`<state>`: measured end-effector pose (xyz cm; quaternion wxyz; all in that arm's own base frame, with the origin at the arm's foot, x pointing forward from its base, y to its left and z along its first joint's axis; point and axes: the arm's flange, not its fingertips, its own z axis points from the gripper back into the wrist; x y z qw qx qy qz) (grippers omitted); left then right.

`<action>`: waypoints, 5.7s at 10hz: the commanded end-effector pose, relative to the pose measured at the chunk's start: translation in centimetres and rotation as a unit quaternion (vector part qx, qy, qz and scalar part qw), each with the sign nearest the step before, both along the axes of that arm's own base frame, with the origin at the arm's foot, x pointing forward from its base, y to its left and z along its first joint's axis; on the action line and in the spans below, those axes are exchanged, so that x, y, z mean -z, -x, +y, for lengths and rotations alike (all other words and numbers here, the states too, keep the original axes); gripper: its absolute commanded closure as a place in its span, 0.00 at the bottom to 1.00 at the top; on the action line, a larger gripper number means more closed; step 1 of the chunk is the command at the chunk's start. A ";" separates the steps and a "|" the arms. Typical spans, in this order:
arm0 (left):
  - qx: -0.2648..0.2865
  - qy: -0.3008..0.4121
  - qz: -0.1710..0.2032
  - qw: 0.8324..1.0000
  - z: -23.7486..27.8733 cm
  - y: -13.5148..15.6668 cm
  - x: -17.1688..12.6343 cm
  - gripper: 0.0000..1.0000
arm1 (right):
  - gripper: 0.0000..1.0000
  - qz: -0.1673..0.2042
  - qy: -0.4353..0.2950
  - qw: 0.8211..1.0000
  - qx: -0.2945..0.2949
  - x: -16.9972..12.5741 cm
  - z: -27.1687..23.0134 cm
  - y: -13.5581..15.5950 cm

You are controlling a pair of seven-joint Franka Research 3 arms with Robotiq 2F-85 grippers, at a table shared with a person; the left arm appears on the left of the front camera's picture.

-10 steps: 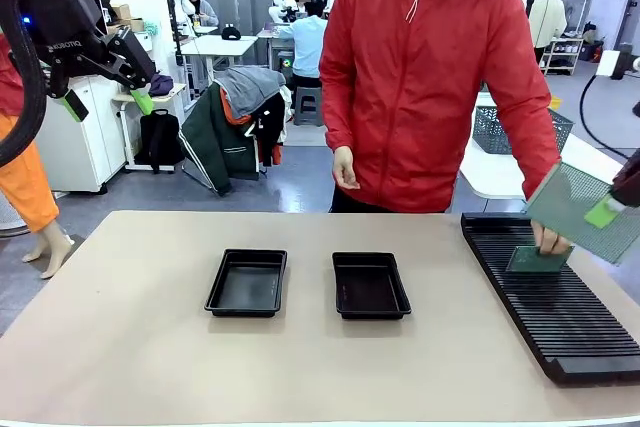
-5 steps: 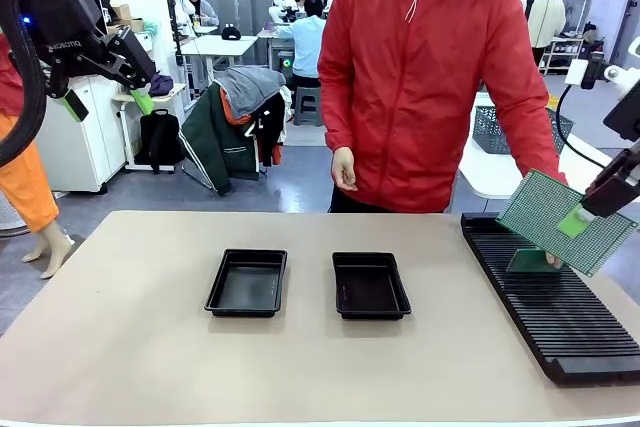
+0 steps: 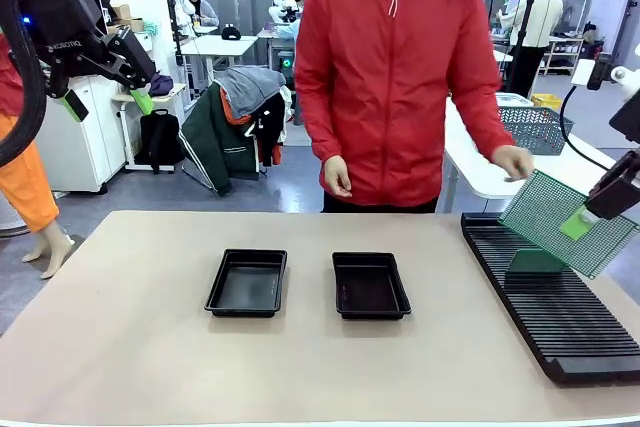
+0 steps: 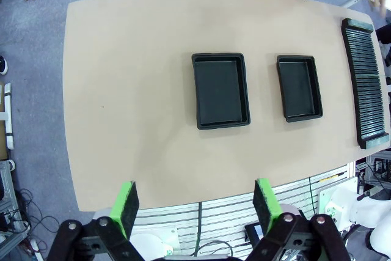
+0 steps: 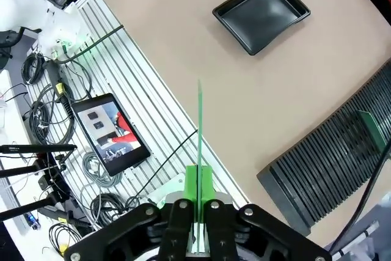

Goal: Inspect and transfer BCBs to ESD trays.
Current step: Pick up the Blank PCB from the PCB Rack and place it in the left ESD tray.

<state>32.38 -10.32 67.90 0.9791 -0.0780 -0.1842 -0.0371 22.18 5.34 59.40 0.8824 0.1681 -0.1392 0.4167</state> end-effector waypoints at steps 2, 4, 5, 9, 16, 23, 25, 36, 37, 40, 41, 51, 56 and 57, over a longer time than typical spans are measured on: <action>-0.004 0.000 0.000 1.000 0.1 0.0 0.1 0.00 | 0.97 0.000 0.001 1.000 0.002 0.0 0.1 0.0; -0.004 0.000 0.000 1.000 0.1 0.0 0.1 0.00 | 0.97 0.000 0.001 1.000 0.002 0.0 0.1 0.0; -0.004 0.000 0.000 1.000 0.1 0.0 0.1 0.00 | 0.97 0.000 0.001 1.000 0.002 0.0 0.1 0.0; -0.004 0.000 0.000 1.000 0.1 0.0 0.1 0.00 | 0.97 0.093 -0.061 0.987 0.120 0.7 5.3 -3.8; -0.004 0.000 0.000 1.000 0.1 0.0 0.1 0.00 | 0.97 0.193 -0.185 0.928 0.258 8.6 19.0 -11.2; -0.004 0.000 0.000 1.000 0.1 0.0 0.1 0.00 | 0.97 0.240 -0.295 0.862 0.335 20.1 31.5 -16.8; -0.004 0.000 0.000 1.000 0.1 0.0 0.1 0.00 | 0.97 0.235 -0.303 0.852 0.357 22.9 34.8 -18.6; -0.004 0.000 0.000 1.000 0.1 0.0 0.1 0.00 | 0.97 0.256 -0.250 0.860 0.362 30.6 38.9 -24.9; -0.004 0.000 0.000 1.000 0.1 0.0 0.1 0.00 | 0.97 0.260 -0.244 0.859 0.367 31.0 39.0 -25.1; -0.004 0.000 0.000 1.000 0.1 0.0 0.1 0.00 | 0.97 0.275 -0.230 0.853 0.379 31.7 39.4 -25.4; -0.004 0.000 0.000 1.000 0.1 0.0 0.1 0.00 | 0.97 0.276 -0.226 0.853 0.382 31.8 39.6 -25.5; -0.004 0.000 0.000 1.000 0.1 0.0 0.1 0.00 | 0.97 0.283 -0.237 0.854 0.367 32.6 38.3 -24.4; -0.004 0.000 0.000 1.000 0.1 0.0 0.1 0.00 | 0.59 0.268 -0.179 0.873 0.366 31.0 39.9 -24.8; -0.004 0.000 0.000 1.000 0.1 0.0 0.1 0.00 | 0.47 0.256 -0.164 0.881 0.363 30.3 40.6 -24.9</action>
